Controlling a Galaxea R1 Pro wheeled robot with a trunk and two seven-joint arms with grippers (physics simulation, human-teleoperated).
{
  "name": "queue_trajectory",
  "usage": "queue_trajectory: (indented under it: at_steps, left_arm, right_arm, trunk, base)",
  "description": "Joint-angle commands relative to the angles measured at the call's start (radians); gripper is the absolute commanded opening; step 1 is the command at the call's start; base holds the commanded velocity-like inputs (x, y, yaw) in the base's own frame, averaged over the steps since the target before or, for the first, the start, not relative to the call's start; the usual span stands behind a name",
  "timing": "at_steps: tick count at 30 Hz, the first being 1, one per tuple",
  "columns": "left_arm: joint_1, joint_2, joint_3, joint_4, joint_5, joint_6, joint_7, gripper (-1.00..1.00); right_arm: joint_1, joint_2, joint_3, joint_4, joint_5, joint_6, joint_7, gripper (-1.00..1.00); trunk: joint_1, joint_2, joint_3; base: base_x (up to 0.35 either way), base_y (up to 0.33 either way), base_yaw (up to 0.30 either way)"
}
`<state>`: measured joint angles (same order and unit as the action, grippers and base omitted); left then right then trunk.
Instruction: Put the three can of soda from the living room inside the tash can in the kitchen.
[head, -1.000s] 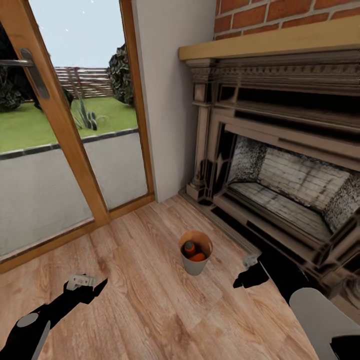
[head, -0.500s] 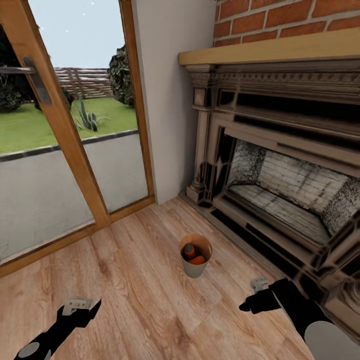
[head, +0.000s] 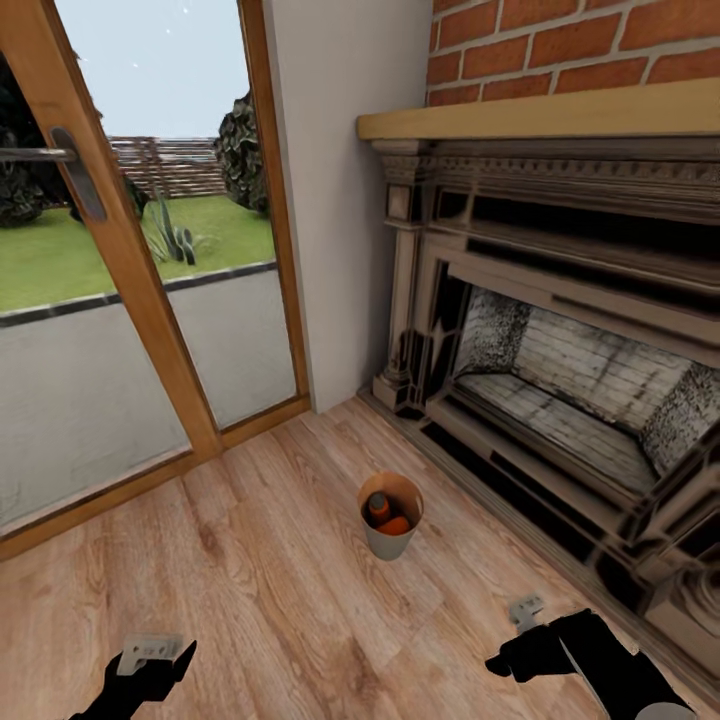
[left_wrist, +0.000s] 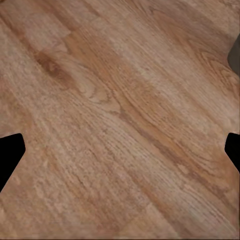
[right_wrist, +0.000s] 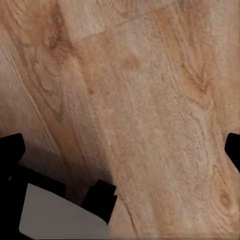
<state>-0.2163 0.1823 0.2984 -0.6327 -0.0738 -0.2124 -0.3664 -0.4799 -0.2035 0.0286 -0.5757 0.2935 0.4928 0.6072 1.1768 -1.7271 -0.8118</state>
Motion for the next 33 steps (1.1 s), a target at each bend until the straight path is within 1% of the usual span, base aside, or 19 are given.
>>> queue_trajectory:
  at_steps: [1, 4, 6, 8, 11, 13, 14, 15, 17, 19, 22, 24, 25, 26, 29, 30, 32, 33]
  left_arm:
    - [0.000, 0.000, 0.000, 0.016, 0.000, -0.008, 0.002, 1.00]
    - [0.000, 0.002, -0.001, 0.079, 0.000, -0.049, 0.005, 1.00]
    - [0.000, 0.003, 0.000, 0.132, 0.000, -0.086, 0.007, 1.00]
    - [0.000, 0.007, 0.000, 0.206, 0.000, -0.126, 0.019, 1.00]
    - [0.000, 0.016, 0.000, 0.307, 0.000, -0.170, 0.066, 1.00]
    - [0.000, 0.019, 0.000, 0.338, 0.000, -0.177, 0.084, 1.00]
    - [0.000, 0.022, 0.000, 0.379, -0.001, -0.183, 0.115, 1.00]
    - [0.006, 0.024, -0.001, 0.428, -0.001, -0.188, 0.160, 1.00]
    - [0.021, 0.025, 0.000, 0.442, 0.000, -0.190, 0.176, 1.00]
    - [0.061, 0.026, 0.000, 0.456, 0.002, -0.191, 0.193, 1.00]
    - [0.086, 0.027, 0.001, 0.465, 0.002, -0.189, 0.201, 1.00]
    - [0.108, 0.029, 0.001, 0.468, 0.001, -0.186, 0.206, 1.00]
    - [0.124, 0.031, 0.001, 0.469, 0.000, -0.184, 0.209, 1.00]
    - [0.151, 0.032, 0.000, 0.472, -0.001, -0.183, 0.211, 1.00]
    - [0.181, 0.030, 0.000, 0.491, 0.000, -0.189, 0.213, 1.00]
    - [0.183, 0.029, 0.000, 0.493, 0.000, -0.189, 0.213, 1.00]
    - [0.188, 0.029, -0.001, 0.499, 0.000, -0.191, 0.213, 1.00]
    - [0.190, 0.029, -0.001, 0.501, -0.001, -0.191, 0.213, 1.00]
  right_arm:
    - [0.007, -0.001, 0.000, 0.001, -0.001, -0.010, 0.000, 1.00]
    - [0.034, -0.009, -0.004, 0.011, -0.001, -0.047, -0.001, 1.00]
    - [0.055, -0.012, -0.025, 0.033, -0.001, -0.081, -0.001, 1.00]
    - [0.071, -0.017, -0.060, 0.085, -0.001, -0.146, -0.001, 1.00]
    - [0.080, -0.028, -0.082, 0.190, -0.001, -0.238, -0.002, 1.00]
    - [0.081, -0.034, -0.085, 0.219, -0.001, -0.264, -0.005, 1.00]
    - [0.083, -0.043, -0.088, 0.264, -0.001, -0.309, -0.020, 1.00]
    - [0.088, -0.053, -0.090, 0.329, -0.003, -0.360, -0.052, 1.00]
    - [0.090, -0.056, -0.092, 0.357, -0.008, -0.376, -0.063, 1.00]
    - [0.095, -0.059, -0.100, 0.399, -0.024, -0.392, -0.077, 1.00]
    - [0.115, -0.064, -0.108, 0.419, -0.033, -0.407, -0.083, 1.00]
    - [0.131, -0.072, -0.136, 0.428, -0.037, -0.437, -0.086, 1.00]
    - [0.140, -0.078, -0.162, 0.434, -0.038, -0.454, -0.086, 1.00]
    - [0.154, -0.083, -0.198, 0.452, -0.038, -0.474, -0.087, 1.00]
    - [0.180, -0.085, -0.219, 0.465, -0.039, -0.488, -0.088, 1.00]
    - [0.184, -0.085, -0.220, 0.467, -0.039, -0.494, -0.088, 1.00]
    - [0.197, -0.085, -0.224, 0.476, -0.039, -0.527, -0.090, 1.00]
    - [0.207, -0.084, -0.225, 0.491, -0.039, -0.552, -0.105, 1.00]
  trunk:
    - [-0.004, 0.007, 0.003]
    - [-0.015, 0.028, 0.013]
    - [-0.023, 0.042, 0.019]
    - [-0.031, 0.056, 0.025]
    - [-0.042, 0.077, 0.035]
    - [-0.050, 0.091, 0.041]
    - [-0.054, 0.098, 0.044]
    - [-0.058, 0.105, 0.047]
    - [-0.065, 0.119, 0.053]
    - [-0.073, 0.133, 0.060]
    - [-0.084, 0.154, 0.069]
    - [-0.092, 0.168, 0.075]
    - [-0.096, 0.175, 0.079]
    - [-0.100, 0.182, 0.082]
    - [-0.111, 0.203, 0.091]
    - [-0.115, 0.210, 0.094]
    - [-0.123, 0.224, 0.100]
    - [-0.127, 0.231, 0.104]
  base:
    - [0.000, 0.000, 0.000]
    - [0.000, 0.000, 0.000]
    - [0.000, 0.000, 0.000]
    - [0.000, 0.000, 0.000]
    - [0.000, 0.000, 0.000]
    - [0.000, 0.000, 0.000]
    - [0.000, 0.000, 0.000]
    - [0.000, 0.000, 0.000]
    - [0.000, 0.000, 0.000]
    - [0.000, 0.000, 0.000]
    - [0.000, 0.000, 0.000]
    - [0.000, 0.000, 0.000]
    - [0.000, 0.000, 0.000]
    - [0.000, 0.000, 0.000]
    - [0.000, 0.000, 0.000]
    - [0.000, 0.000, 0.000]
    - [0.000, 0.000, 0.000]
    - [0.000, 0.000, 0.000]
